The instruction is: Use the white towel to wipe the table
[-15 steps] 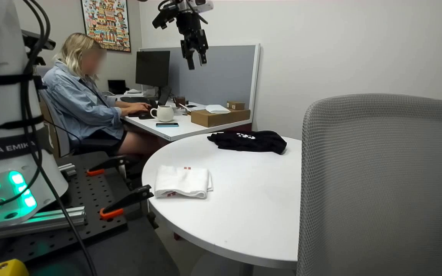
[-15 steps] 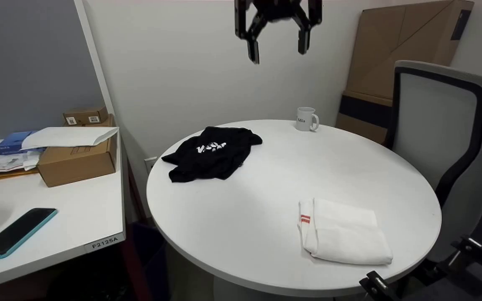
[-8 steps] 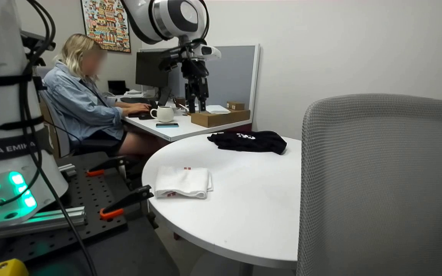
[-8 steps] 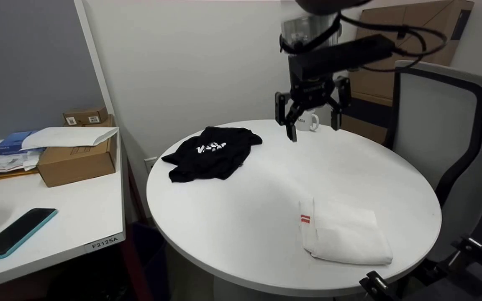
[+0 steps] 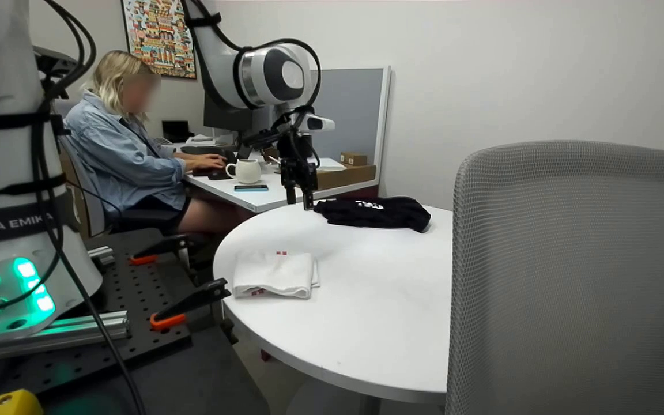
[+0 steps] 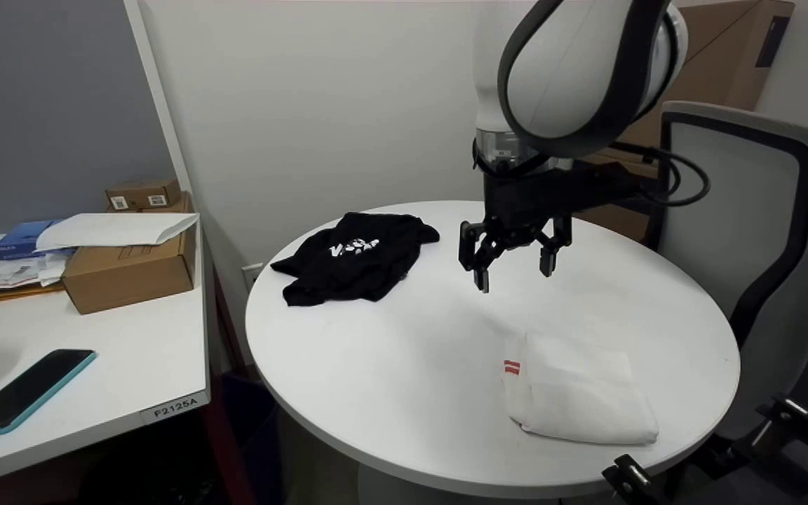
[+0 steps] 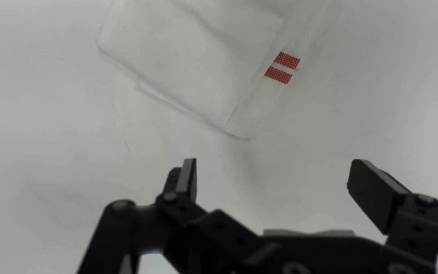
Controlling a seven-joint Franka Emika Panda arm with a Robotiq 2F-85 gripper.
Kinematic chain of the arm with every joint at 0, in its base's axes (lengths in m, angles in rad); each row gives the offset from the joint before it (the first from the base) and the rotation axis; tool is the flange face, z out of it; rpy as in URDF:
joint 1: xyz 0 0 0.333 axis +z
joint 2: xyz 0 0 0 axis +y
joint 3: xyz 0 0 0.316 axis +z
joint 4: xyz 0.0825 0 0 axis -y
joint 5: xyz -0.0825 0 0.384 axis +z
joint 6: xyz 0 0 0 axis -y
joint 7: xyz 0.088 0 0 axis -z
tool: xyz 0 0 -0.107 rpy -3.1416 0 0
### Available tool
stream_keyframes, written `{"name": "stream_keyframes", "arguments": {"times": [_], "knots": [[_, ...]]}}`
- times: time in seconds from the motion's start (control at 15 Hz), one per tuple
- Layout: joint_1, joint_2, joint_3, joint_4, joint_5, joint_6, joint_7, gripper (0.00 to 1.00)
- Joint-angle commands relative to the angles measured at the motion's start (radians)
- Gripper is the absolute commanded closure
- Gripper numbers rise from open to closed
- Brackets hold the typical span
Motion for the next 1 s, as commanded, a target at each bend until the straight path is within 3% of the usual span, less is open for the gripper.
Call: {"name": "stream_keyframes", "arguments": {"times": [0.0, 0.6, 0.93], "knots": [[0.064, 0.089, -0.055, -0.007, 0.025, 0.12, -0.01, 0.0], [0.162, 0.184, -0.212, -0.116, 0.145, 0.263, -0.034, 0.0], [0.169, 0.265, -0.192, -0.164, 0.305, 0.393, -0.083, 0.0]]}}
